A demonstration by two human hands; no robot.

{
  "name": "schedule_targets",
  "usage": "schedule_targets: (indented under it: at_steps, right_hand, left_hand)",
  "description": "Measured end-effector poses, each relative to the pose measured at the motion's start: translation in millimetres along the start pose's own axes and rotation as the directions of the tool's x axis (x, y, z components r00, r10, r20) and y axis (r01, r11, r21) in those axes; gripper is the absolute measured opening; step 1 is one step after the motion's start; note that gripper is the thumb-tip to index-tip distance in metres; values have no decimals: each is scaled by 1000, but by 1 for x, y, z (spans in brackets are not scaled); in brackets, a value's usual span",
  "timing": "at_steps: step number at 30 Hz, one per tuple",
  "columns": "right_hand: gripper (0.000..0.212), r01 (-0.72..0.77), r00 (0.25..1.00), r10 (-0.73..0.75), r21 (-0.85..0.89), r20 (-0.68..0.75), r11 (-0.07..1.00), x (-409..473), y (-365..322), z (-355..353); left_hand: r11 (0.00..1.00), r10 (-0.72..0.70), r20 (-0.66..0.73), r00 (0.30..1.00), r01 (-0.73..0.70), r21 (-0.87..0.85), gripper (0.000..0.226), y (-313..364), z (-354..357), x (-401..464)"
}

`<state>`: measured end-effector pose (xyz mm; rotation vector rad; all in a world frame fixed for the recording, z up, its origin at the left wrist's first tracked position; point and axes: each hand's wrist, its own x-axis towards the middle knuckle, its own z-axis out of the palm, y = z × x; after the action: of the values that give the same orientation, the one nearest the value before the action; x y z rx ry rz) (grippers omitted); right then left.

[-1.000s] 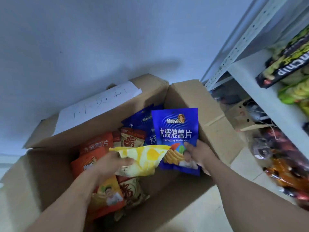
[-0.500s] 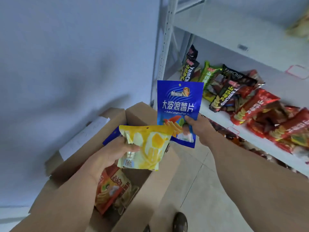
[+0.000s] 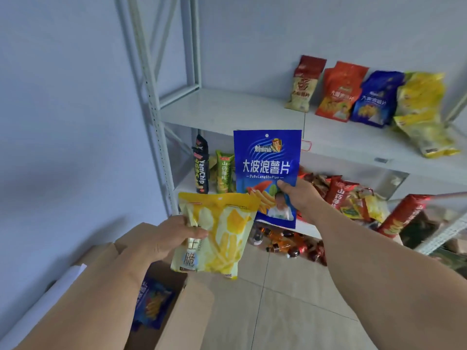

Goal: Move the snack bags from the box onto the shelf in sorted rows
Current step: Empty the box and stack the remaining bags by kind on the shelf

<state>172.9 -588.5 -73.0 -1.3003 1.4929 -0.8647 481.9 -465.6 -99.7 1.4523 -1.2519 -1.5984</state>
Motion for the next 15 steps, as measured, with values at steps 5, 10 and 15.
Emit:
schedule_targets:
  at_steps: [5, 10, 15]
  right_hand:
    - [25, 44, 996, -43, 13, -78, 999, 12, -4, -76]
    - [28, 58, 989, -53, 31, -141, 998, 38, 1, -144]
    - [28, 48, 982, -39, 48, -183, 998, 81, 10, -202]
  left_hand:
    - [997, 67, 99, 993, -69, 16, 98, 36, 49, 37]
    - [994, 109, 152, 982, -108, -16, 82, 70, 97, 84]
    - [993, 115, 203, 973, -104, -65, 63, 104, 138, 147]
